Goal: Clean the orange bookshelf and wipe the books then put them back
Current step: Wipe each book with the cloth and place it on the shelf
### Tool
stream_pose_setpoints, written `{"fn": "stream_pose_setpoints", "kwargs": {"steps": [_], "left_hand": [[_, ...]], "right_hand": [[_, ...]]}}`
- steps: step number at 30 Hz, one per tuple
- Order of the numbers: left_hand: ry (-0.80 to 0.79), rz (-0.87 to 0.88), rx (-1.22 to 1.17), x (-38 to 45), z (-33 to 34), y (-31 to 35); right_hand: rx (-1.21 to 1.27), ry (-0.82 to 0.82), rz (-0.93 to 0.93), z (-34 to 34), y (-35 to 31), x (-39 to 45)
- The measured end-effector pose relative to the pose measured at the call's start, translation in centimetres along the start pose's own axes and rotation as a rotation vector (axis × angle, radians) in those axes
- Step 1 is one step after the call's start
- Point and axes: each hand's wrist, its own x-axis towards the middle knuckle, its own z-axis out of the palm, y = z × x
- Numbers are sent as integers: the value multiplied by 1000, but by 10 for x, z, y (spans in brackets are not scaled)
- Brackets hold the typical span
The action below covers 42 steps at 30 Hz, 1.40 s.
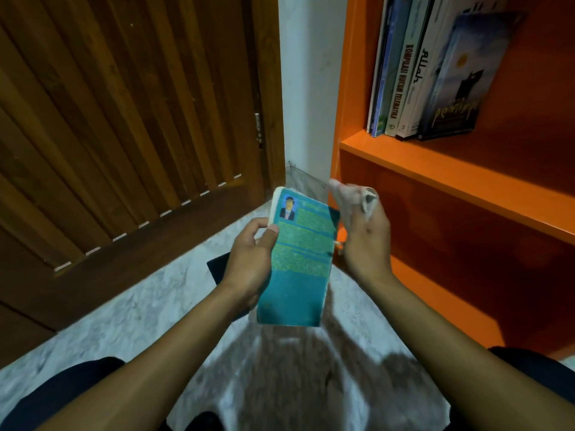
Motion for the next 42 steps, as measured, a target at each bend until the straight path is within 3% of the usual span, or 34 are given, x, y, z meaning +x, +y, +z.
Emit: {"fn": "stream_pose_setpoints", "kwargs": {"steps": [5,8,12,16,21,23,25,28,30,33,37,40,42], "left_hand": [[-65,-99,-170,-1,18,5],[27,-194,-333,10,10,7],[174,-223,-482,27,-10,6],[284,-208,-546,38,-29,7],[383,-131,-550,49,-50,9],[416,-104,-519,51,-55,11],[412,-119,-515,53,-59,10],[356,-173,-475,51,-59,6],[303,-203,-441,47,-54,3],[238,-239,-327,43,-46,-3],[152,-246,-81,40,-40,-4],[223,28,478,41,-37,-8],[201,225,602,33,-29,-4]], "right_hand": [[-484,-323,-164,19,11,-18],[-453,-457,-141,27,12,-42],[-381,-570,-351,29,33,-67],[-308,-702,-292,23,39,-80],[-643,-868,-289,11,64,-78],[-623,-782,2,6,65,-78],[-280,-527,437,6,57,-73],[48,-261,817,5,46,-58],[330,-194,999,6,37,-49],[549,-283,998,6,28,-43],[515,-330,888,3,27,-43],[342,-298,758,5,28,-41],[136,-276,647,8,30,-44]]}}
